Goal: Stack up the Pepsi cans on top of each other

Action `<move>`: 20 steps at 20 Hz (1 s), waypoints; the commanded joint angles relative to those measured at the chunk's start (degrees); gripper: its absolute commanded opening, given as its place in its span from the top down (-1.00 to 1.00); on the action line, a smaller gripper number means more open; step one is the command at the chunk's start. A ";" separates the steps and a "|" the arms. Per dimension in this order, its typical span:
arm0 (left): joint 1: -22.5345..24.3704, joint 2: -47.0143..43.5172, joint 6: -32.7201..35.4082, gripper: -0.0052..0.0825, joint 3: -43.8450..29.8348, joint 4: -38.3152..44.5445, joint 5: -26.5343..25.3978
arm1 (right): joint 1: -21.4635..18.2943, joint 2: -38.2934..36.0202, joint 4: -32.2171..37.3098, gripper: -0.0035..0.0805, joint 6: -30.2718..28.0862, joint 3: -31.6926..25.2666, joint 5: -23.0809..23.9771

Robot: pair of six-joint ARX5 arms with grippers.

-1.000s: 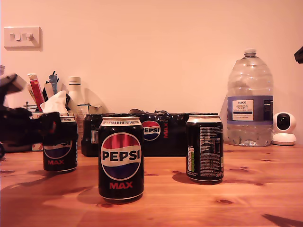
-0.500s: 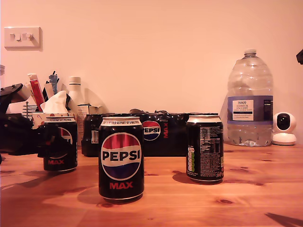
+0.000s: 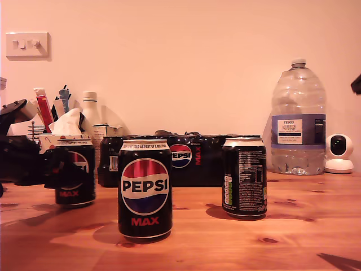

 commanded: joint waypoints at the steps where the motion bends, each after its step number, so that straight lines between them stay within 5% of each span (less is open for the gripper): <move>1: -0.44 -0.92 -0.85 -0.07 0.61 0.28 2.08 | 0.26 1.42 0.68 0.95 -1.14 -0.55 0.96; 6: -0.81 -5.05 -1.20 -0.07 0.61 -2.54 3.37 | 2.10 7.17 6.38 0.92 -0.46 -0.63 -1.36; 7: -0.81 -5.62 -1.20 -0.07 0.61 -3.02 3.37 | 3.34 8.79 8.61 0.69 -0.02 -0.63 -1.79; 9: -0.81 -6.19 -1.20 -0.07 0.61 -3.76 3.37 | 5.97 12.33 12.37 -0.30 -0.24 -0.63 -1.38; 11: -0.81 -6.19 -1.20 -0.07 0.61 -3.85 3.37 | 8.22 15.93 14.16 -0.68 0.33 -0.63 1.18; 20: -0.81 -6.19 -1.20 -0.07 0.61 -3.80 3.34 | 10.75 25.24 23.19 -0.69 -4.44 -0.63 7.48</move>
